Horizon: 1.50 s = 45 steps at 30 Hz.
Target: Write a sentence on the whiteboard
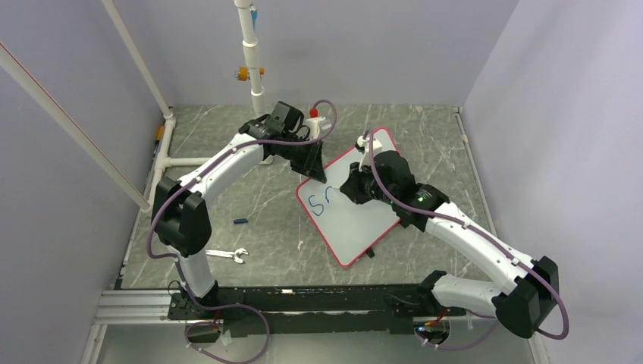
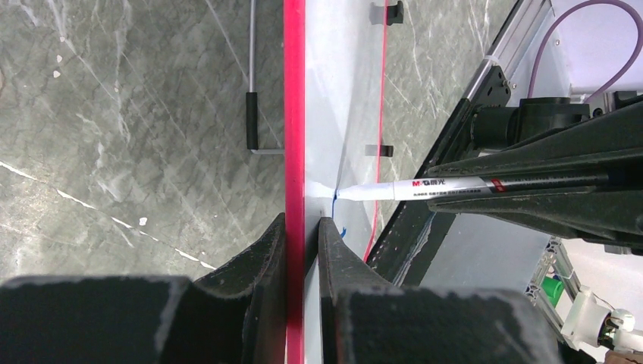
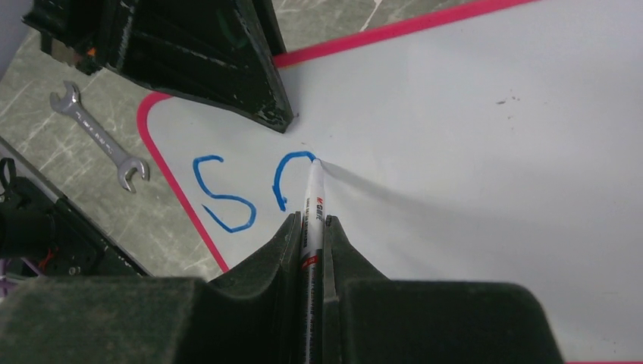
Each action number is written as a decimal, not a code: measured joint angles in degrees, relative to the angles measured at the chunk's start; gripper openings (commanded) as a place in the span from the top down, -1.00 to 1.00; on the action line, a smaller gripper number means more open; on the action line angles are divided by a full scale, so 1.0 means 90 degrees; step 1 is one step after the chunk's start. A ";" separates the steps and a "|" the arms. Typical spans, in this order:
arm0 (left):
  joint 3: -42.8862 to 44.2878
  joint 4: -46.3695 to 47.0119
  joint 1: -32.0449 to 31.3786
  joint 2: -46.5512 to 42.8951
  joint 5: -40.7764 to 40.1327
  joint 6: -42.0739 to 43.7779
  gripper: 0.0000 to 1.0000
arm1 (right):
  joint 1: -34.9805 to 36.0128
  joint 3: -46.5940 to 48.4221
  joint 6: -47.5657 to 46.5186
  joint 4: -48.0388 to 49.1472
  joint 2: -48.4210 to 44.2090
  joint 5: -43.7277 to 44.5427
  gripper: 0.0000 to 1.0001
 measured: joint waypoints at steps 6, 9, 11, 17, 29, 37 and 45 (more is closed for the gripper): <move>0.0000 0.0000 0.0000 0.0000 0.0000 0.0000 1.00 | -0.0032 -0.0330 0.0017 -0.0075 -0.0282 -0.0041 1.00; 0.0000 0.0000 0.0000 0.0000 0.0000 -0.0002 1.00 | -0.0034 -0.0461 0.0029 -0.0158 -0.0401 -0.0080 1.00; 0.0000 0.0000 0.0000 0.0000 0.0000 -0.0002 1.00 | -0.0034 -0.0493 0.0032 -0.0221 -0.0435 -0.0109 1.00; 0.0000 0.0000 0.0000 0.0000 0.0000 -0.0002 1.00 | -0.0034 -0.0459 0.0032 -0.0308 -0.0396 -0.0129 1.00; 0.0000 0.0000 0.0000 0.0000 0.0000 -0.0002 1.00 | -0.0112 0.0270 0.0022 -0.0384 0.0170 -0.0024 1.00; 0.0000 0.0000 0.0017 0.0000 -0.0015 -0.0002 1.00 | -0.0444 0.0325 0.0002 -0.0330 0.0233 -0.0041 1.00; 0.0000 -0.0002 0.0017 0.0000 -0.0012 -0.0002 1.00 | -0.0537 -0.0063 0.0010 -0.0294 -0.0056 -0.0194 1.00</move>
